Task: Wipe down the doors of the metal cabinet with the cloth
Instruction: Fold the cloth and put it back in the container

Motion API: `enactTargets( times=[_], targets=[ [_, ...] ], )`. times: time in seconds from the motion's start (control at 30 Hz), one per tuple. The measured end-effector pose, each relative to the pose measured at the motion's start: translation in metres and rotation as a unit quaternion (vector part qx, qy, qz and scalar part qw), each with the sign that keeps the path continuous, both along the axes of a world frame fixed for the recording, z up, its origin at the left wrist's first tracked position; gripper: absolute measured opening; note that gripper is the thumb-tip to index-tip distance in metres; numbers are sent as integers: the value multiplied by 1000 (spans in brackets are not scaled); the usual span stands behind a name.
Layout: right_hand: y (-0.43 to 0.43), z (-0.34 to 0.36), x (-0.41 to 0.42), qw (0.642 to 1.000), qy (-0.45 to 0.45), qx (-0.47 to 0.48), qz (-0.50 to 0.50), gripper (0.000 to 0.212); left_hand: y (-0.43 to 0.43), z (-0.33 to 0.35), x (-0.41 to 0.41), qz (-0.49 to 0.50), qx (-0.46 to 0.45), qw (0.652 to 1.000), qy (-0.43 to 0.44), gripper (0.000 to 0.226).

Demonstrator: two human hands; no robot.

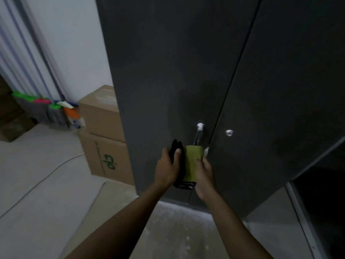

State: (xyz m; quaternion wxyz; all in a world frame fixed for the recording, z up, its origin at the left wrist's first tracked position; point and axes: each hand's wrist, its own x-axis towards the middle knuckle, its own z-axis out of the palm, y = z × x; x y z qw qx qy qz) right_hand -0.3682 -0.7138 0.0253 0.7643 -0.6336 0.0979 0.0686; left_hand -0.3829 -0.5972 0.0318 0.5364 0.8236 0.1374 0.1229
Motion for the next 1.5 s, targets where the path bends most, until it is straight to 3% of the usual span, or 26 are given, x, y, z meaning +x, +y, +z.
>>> enactTargets(
  times=[0.1, 0.23, 0.4, 0.57, 0.87, 1.0, 1.1, 1.2, 1.3, 1.4, 1.5],
  targets=[
    [54, 2, -13, 997, -27, -44, 61, 37, 47, -7, -14, 38, -62, 997, 24, 46],
    [106, 1, -15, 988, -77, -90, 104, 16, 100, -14, -19, 81, -71, 994, 20, 52],
    [152, -18, 0, 980, -78, -164, 76, 20, 163, -31, -23, 94, -35, 995, 7, 32],
    [216, -46, 20, 973, -78, -209, 62, 29, 228, -42, -14, 117, -2, 993, -8, 40],
    [366, -59, 78, 967, -110, -226, 46, 41, 372, -36, 56, 121, 77, 990, -16, 34],
    [426, -56, 116, 977, -59, -176, 105, 38, 430, -29, 91, 119, 113, 986, -31, 36],
    [460, -51, 143, 985, -66, -140, 74, 25, 466, -30, 118, 115, 142, 982, -40, 30],
    [482, -46, 175, 989, -61, -132, 12, 26, 496, -27, 150, 107, 176, 977, -57, 22],
    [497, -45, 213, 984, -67, -154, -51, 33, 513, -23, 188, 87, 230, 968, -48, 28],
    [511, -38, 254, 966, -142, -196, -92, 28, 530, -17, 232, 84, 224, 971, -28, 23],
    [525, -30, 299, 957, -156, -227, -84, 28, 542, -9, 278, 83, 169, 978, -92, 5]
  ],
)
